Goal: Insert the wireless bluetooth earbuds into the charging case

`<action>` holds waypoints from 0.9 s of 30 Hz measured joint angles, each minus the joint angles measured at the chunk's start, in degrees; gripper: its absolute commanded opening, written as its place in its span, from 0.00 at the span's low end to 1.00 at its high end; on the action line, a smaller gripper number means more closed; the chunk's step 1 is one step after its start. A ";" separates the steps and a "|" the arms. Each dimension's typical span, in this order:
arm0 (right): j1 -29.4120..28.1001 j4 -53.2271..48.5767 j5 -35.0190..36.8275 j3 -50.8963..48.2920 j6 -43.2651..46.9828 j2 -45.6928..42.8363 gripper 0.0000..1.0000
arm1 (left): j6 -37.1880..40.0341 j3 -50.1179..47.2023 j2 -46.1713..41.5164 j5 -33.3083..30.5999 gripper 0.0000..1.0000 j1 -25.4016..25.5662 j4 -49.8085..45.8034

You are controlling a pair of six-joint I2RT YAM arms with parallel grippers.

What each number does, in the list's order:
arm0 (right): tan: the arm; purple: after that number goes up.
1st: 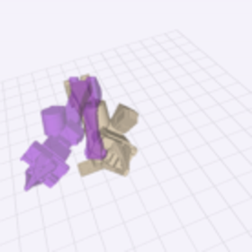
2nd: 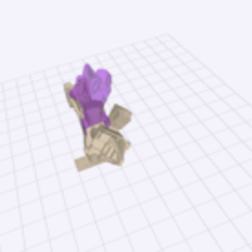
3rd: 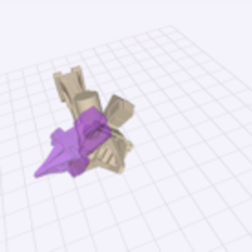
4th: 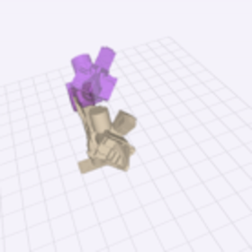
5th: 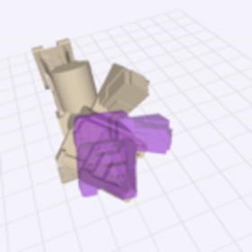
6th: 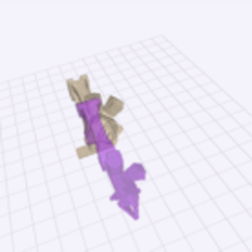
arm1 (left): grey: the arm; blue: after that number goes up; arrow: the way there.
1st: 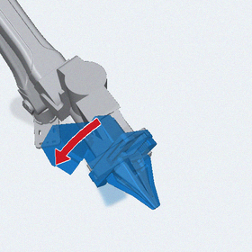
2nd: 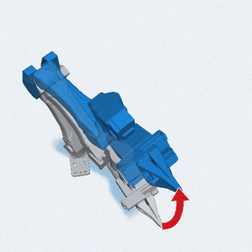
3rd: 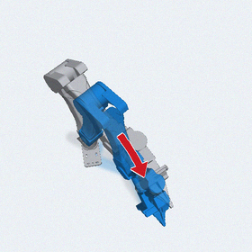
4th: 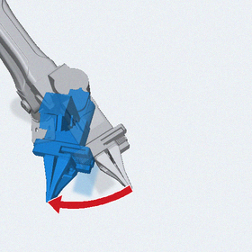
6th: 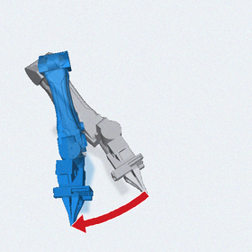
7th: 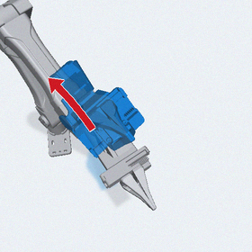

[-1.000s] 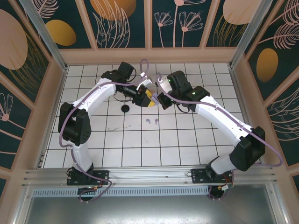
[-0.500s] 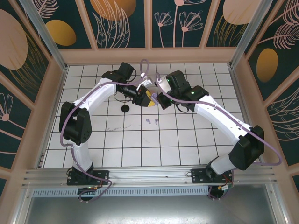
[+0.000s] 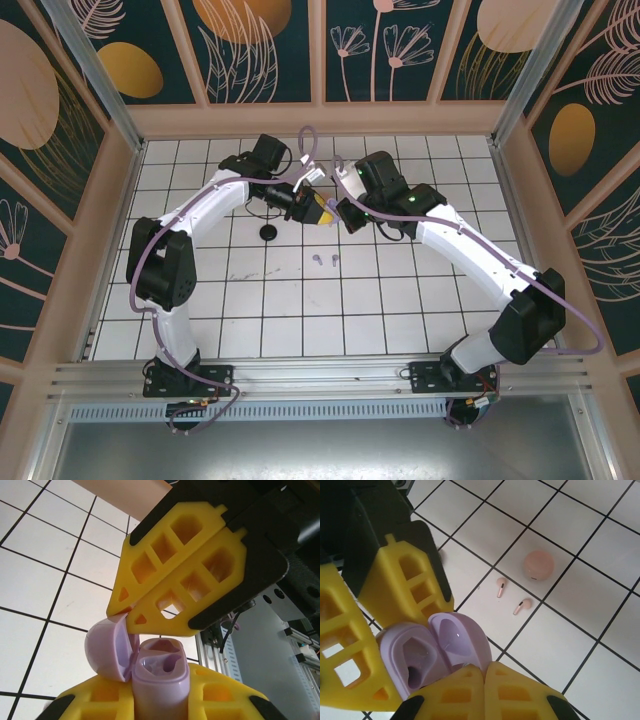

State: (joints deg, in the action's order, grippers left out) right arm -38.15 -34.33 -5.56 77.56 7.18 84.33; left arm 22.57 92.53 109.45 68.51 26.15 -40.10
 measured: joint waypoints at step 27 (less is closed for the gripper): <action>4.04 -0.20 -2.51 2.01 -19.37 -8.85 0.63 | -34.16 -25.46 -15.87 -13.94 0.00 0.11 57.02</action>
State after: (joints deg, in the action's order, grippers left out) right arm -34.11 -34.52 -8.08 79.57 -12.19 75.48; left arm -11.60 67.07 93.58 54.57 26.26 16.93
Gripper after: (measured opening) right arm 0.623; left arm 0.210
